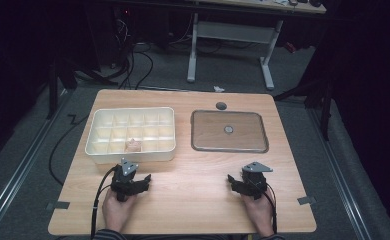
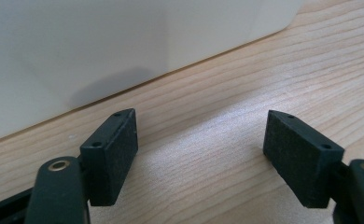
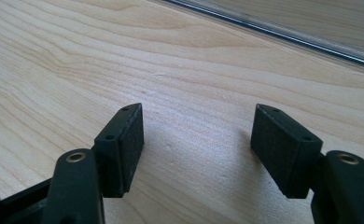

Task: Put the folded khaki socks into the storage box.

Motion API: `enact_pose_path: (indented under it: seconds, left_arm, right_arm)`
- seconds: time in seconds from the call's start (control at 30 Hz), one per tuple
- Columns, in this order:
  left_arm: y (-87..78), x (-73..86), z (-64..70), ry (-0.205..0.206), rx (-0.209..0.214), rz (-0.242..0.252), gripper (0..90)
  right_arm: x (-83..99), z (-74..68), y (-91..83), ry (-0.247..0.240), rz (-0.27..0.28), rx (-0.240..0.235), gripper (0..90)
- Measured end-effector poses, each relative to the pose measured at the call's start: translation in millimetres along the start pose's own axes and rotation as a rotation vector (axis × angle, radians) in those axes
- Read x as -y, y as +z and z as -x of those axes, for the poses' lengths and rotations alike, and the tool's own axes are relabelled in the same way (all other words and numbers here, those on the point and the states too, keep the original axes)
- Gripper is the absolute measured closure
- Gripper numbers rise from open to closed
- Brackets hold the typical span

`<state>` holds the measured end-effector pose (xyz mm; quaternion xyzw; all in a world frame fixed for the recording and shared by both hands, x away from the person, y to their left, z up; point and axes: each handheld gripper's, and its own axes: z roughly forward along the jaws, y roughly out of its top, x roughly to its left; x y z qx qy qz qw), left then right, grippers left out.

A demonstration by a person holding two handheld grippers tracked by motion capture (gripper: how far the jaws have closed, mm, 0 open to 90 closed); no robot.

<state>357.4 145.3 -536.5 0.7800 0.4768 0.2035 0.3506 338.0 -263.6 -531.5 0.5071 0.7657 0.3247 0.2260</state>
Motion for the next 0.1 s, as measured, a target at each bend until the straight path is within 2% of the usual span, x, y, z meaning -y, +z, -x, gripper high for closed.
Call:
enact_pose_path:
  seconds: [0.1]
  left_arm:
    - [0.0,-0.1,0.0,0.001,0.001,-0.001,26.4]
  right_arm:
    - [0.0,0.0,0.1,0.0,0.001,-0.001,34.8]
